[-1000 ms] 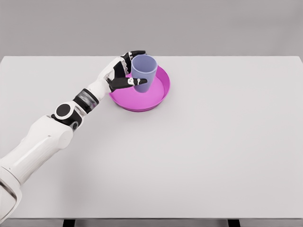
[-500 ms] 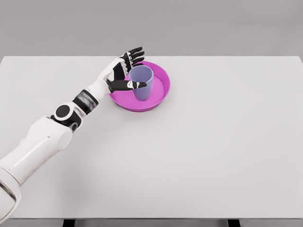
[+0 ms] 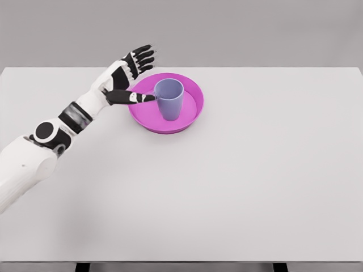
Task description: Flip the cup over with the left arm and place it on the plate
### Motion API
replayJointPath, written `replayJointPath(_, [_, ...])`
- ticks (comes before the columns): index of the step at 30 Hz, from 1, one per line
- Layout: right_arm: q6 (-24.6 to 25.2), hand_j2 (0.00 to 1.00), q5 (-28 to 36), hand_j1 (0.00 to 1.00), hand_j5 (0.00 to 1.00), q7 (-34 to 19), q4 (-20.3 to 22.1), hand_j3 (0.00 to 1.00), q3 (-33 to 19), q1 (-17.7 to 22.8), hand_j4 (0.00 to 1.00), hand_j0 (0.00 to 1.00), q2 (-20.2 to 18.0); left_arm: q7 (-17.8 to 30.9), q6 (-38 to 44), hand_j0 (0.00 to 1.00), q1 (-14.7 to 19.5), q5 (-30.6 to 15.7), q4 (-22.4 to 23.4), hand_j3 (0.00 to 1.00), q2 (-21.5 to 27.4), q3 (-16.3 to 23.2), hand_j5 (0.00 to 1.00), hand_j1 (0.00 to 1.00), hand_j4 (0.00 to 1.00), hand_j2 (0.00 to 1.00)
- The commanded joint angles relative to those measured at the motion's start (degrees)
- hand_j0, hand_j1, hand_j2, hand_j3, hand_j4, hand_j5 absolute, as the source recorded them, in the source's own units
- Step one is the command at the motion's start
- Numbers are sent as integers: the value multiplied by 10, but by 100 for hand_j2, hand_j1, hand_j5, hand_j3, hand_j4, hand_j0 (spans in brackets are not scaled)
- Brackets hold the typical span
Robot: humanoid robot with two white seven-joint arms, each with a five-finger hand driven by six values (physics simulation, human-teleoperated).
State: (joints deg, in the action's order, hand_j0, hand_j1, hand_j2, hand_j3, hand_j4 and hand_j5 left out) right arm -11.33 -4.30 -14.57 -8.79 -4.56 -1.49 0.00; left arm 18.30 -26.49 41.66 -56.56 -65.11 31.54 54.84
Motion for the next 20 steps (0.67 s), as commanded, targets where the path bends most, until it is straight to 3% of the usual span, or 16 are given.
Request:
replayJointPath(1, [0,100,0,100,100,0,0,100,0,0,100,100,0,2,-1,100,1,-2,-109,100,118,-3,100,100,100,100])
replayJointPath(3, [0,100,0,100,100,0,0,100,0,0,100,100,0,6,-1,100,1,14,-158,100,198,0,100,100,100,100])
replayJointPath(4, [0,100,0,100,100,0,0,100,0,0,100,100,0,5,-3,100,2,84,-189,100,236,-5,100,100,100,100])
replayJointPath(6, [0,100,0,100,100,0,0,100,0,0,100,100,0,4,-27,100,-11,186,-212,100,269,-68,100,100,100,100])
replayJointPath(7, [0,100,0,100,100,0,0,100,0,0,100,100,0,4,-58,100,-46,208,-222,100,285,-92,100,100,100,100])
replayJointPath(9, [0,100,0,100,100,0,0,100,0,0,100,100,0,4,-81,100,-74,211,-240,100,331,-115,100,100,100,100])
replayJointPath(12, [0,100,-1,100,100,0,0,100,0,0,100,100,0,3,-85,100,-94,210,-242,100,338,-117,100,100,100,100])
replayJointPath(20, [0,100,-1,100,100,1,0,100,0,0,100,100,0,2,-85,100,-94,205,-253,100,264,-112,100,100,100,100])
